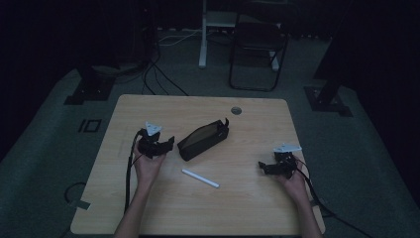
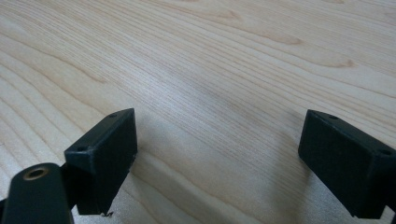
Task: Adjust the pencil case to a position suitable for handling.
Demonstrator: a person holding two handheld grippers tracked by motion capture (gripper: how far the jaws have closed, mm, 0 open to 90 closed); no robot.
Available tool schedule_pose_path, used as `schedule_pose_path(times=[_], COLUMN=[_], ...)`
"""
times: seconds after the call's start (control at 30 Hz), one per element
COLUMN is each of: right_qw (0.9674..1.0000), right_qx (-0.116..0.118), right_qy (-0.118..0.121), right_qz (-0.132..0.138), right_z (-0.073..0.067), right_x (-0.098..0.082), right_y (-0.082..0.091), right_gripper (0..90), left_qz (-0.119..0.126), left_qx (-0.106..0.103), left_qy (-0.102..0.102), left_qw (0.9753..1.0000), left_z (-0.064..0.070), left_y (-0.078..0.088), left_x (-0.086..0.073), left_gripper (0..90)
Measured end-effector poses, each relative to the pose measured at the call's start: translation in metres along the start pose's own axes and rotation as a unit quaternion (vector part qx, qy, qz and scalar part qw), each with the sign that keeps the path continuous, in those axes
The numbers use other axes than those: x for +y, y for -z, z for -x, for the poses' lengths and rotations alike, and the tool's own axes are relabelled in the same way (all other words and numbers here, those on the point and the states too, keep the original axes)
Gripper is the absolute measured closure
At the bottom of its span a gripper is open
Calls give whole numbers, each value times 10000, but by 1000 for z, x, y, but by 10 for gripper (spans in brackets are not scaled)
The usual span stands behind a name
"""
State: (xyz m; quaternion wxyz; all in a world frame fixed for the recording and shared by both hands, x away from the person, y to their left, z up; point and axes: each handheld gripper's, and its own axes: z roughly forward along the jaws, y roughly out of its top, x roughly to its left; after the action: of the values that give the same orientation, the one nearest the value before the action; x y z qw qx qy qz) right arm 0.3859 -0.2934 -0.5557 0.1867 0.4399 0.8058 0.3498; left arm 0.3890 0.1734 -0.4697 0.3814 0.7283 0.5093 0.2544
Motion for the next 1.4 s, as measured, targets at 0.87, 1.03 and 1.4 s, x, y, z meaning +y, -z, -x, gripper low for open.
schedule_pose_path(times=[0.87,1.03,1.4], right_qw=[10000,10000,10000], right_qx=[-27,-29,-29], right_qy=[-32,-31,-34], right_qz=[2,2,1], right_z=[0,0,0], right_x=[0,0,0], right_y=[0,0,0], right_gripper=[119,119,119], left_qz=[-208,-346,-611], left_qx=[-357,-485,-611], left_qy=[-293,-372,-527], left_qw=[9987,9975,9949], left_z=[32,34,36], left_y=[-28,-38,-51], left_x=[12,9,4], left_gripper=[495,542,668])
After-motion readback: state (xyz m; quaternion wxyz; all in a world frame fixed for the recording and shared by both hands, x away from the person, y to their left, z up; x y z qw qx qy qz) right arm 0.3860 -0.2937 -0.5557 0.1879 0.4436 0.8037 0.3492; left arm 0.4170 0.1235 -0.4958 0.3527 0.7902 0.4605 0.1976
